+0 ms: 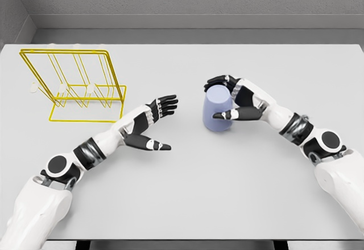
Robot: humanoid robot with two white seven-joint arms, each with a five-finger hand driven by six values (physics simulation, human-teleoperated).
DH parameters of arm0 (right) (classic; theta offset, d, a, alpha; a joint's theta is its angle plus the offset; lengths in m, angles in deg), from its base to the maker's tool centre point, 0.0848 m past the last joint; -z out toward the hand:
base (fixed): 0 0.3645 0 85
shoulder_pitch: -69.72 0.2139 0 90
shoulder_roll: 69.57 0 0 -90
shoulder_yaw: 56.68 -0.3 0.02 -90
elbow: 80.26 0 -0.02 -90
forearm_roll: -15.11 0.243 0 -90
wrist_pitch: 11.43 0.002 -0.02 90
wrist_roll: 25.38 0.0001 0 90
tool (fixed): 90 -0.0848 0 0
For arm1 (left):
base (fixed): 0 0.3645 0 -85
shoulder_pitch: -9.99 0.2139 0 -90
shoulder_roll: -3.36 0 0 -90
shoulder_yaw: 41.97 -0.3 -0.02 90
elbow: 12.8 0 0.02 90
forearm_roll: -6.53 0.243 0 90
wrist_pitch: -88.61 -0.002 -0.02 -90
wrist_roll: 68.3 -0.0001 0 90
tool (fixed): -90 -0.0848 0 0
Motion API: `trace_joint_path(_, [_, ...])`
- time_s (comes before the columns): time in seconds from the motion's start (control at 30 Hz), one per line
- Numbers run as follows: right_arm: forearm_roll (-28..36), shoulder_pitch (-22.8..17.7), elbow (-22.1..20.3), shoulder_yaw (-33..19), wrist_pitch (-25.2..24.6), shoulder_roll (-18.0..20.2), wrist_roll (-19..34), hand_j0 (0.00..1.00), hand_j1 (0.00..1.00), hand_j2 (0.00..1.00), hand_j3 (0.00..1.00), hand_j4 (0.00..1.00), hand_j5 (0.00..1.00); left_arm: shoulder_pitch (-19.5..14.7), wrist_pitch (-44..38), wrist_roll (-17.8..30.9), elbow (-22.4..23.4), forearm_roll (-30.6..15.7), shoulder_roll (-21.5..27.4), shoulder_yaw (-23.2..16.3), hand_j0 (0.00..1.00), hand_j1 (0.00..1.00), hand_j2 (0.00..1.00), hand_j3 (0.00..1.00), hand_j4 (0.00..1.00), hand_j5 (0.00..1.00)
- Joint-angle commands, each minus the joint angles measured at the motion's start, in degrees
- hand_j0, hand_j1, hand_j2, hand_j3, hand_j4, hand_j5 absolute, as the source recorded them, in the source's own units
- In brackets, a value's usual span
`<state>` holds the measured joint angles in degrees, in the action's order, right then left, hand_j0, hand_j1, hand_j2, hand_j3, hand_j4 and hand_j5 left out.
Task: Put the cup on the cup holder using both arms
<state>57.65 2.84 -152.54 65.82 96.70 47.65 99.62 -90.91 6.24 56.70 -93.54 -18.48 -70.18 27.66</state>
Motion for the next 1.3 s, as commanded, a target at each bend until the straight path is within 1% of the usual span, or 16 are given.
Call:
trace_joint_path(0.0, [0.0,0.0,-0.06,0.55,-0.02,-1.12,0.0,0.7,0.7,0.7,0.7,0.7,0.7,-0.09,0.01,0.01,0.31,0.4,-0.29,0.07,1.0,1.0,1.0,1.0,1.0,1.0])
trace_joint_path(0.1, [-0.96,0.09,-0.06,1.69,-0.02,-1.73,0.0,0.7,0.7,0.7,0.7,0.7,0.7,-0.53,0.1,0.01,1.98,0.4,-0.99,0.15,1.0,1.0,1.0,1.0,1.0,1.0])
trace_joint_path(0.2, [-1.14,0.0,-0.06,2.3,-0.02,-2.79,0.0,0.7,0.7,0.7,0.7,0.7,0.7,-0.53,0.1,0.01,2.51,0.4,-0.99,0.15,1.0,1.0,1.0,1.0,1.0,1.0])
trace_joint_path(0.23, [-1.14,0.0,-0.06,2.39,-0.02,-2.96,0.0,0.7,0.7,0.7,0.7,0.7,0.7,-1.05,0.1,0.01,2.77,0.4,-0.99,0.15,1.0,1.0,1.0,1.0,1.0,1.0])
trace_joint_path(0.4, [-1.32,-0.09,0.12,2.65,-0.02,-3.93,0.0,0.7,0.7,0.7,0.7,0.7,0.7,-1.05,0.1,0.01,2.77,0.4,-0.9,0.15,1.0,1.0,1.0,1.0,1.0,1.0])
trace_joint_path(0.5, [-2.63,-0.26,0.56,3.01,-0.11,-4.37,0.0,0.7,0.7,0.7,0.7,0.7,0.7,-1.05,0.1,0.01,2.77,0.4,-0.99,0.15,1.0,1.0,1.0,1.0,1.0,1.0])
trace_joint_path(0.6, [-2.81,-0.26,0.73,3.53,-0.11,-5.42,0.0,0.7,0.7,0.7,0.7,0.7,0.7,-1.05,0.1,0.01,2.86,0.4,-1.08,0.15,1.0,1.0,1.0,1.0,1.0,1.0])
trace_joint_path(0.73, [-2.81,-0.26,1.17,3.45,-0.11,-5.51,0.0,0.71,0.71,0.71,0.71,0.71,0.71,-1.05,0.1,0.01,2.86,0.4,-0.99,0.15,1.0,1.0,1.0,1.0,1.0,1.0])
trace_joint_path(0.77, [-2.9,-0.18,1.17,3.45,-0.11,-5.51,0.0,0.72,0.72,0.72,0.72,0.72,0.72,-1.14,0.01,0.01,2.95,0.4,-0.99,0.33,1.0,1.0,1.0,1.0,1.0,1.0])
trace_joint_path(0.8, [-3.34,-0.18,1.09,3.45,-0.11,-5.42,0.0,0.81,0.81,0.81,0.81,0.81,0.81,-0.79,0.01,0.01,2.86,0.4,-0.99,2.26,1.0,1.0,1.0,1.0,1.0,1.0])
trace_joint_path(0.83, [-6.06,-0.18,1.09,3.45,-0.11,-5.25,0.0,0.98,0.98,0.98,0.98,0.98,0.98,-0.7,0.01,0.01,2.86,0.4,-0.99,2.53,1.0,1.0,1.0,1.0,1.0,1.0])
trace_joint_path(0.87, [-6.94,-0.26,1.09,3.36,-0.11,-5.25,0.0,1.0,1.0,1.0,1.0,1.0,1.0,-0.62,0.01,0.01,2.86,0.4,-0.99,2.62,1.0,1.0,1.0,1.0,1.0,1.0])
trace_joint_path(1.13, [-7.21,0.53,1.09,2.57,-0.02,-4.46,0.0,1.0,1.0,1.0,1.0,1.0,1.0,-0.53,0.01,0.01,3.04,0.57,-1.08,2.35,1.0,1.0,1.0,1.0,1.0,1.0])
trace_joint_path(1.17, [-7.29,0.88,1.09,2.57,-0.02,-4.02,0.0,1.0,1.0,1.0,1.0,1.0,1.0,-0.53,0.01,0.01,3.39,0.57,-1.08,2.09,1.0,1.0,1.0,1.0,1.0,1.0])
trace_joint_path(1.27, [-7.38,1.23,1.09,2.04,-0.02,-0.06,0.0,1.0,1.0,1.0,1.0,1.0,1.0,-0.53,0.01,0.01,3.39,0.66,-1.17,1.91,1.0,1.0,1.0,1.0,1.0,1.0])
